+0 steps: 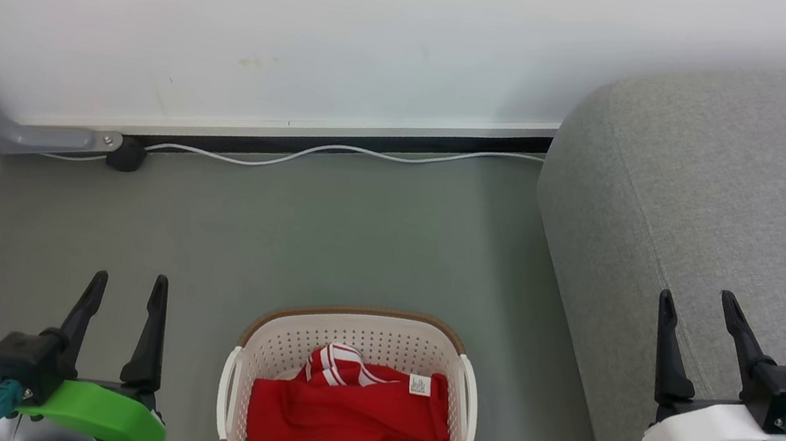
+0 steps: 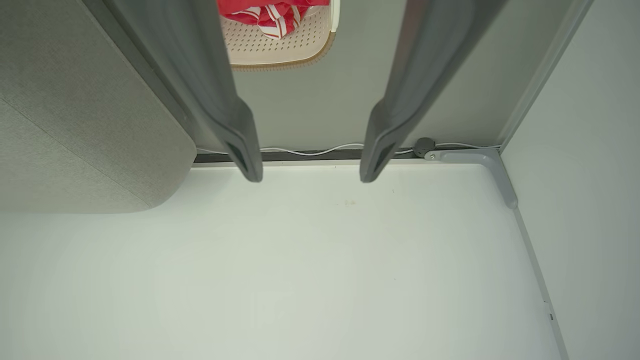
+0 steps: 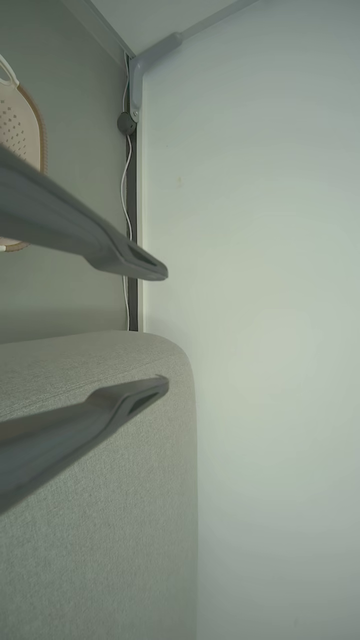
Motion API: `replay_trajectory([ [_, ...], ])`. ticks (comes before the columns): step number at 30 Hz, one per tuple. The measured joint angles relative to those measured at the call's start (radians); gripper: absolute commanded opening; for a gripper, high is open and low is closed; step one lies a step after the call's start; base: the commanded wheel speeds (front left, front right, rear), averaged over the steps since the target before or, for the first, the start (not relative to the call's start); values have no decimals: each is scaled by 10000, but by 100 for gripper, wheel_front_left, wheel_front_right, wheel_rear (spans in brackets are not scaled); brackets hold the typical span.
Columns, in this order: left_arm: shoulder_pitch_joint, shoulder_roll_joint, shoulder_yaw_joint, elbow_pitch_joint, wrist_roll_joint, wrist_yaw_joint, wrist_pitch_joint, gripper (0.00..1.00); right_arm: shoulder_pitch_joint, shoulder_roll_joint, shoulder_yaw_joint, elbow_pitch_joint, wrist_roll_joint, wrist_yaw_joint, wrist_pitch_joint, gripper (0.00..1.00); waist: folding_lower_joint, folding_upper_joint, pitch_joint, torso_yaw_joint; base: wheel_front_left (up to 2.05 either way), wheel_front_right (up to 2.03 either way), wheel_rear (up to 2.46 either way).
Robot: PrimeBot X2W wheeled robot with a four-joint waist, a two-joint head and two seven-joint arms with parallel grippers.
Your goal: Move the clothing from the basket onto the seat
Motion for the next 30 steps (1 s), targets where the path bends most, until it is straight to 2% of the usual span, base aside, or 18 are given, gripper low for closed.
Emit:
replay_trajectory([
  [11,-4,-29,6,-228,8,-94,0,100,-11,40,-33,-399,-25,15,0,100,0,0,387,-105,0,0,0],
  [30,-1417,-105,-1638,-188,853,-311,138,100,-1348,533,15,-1467,-301,140,-13,100,0,0,2934,-553,0,0,0],
])
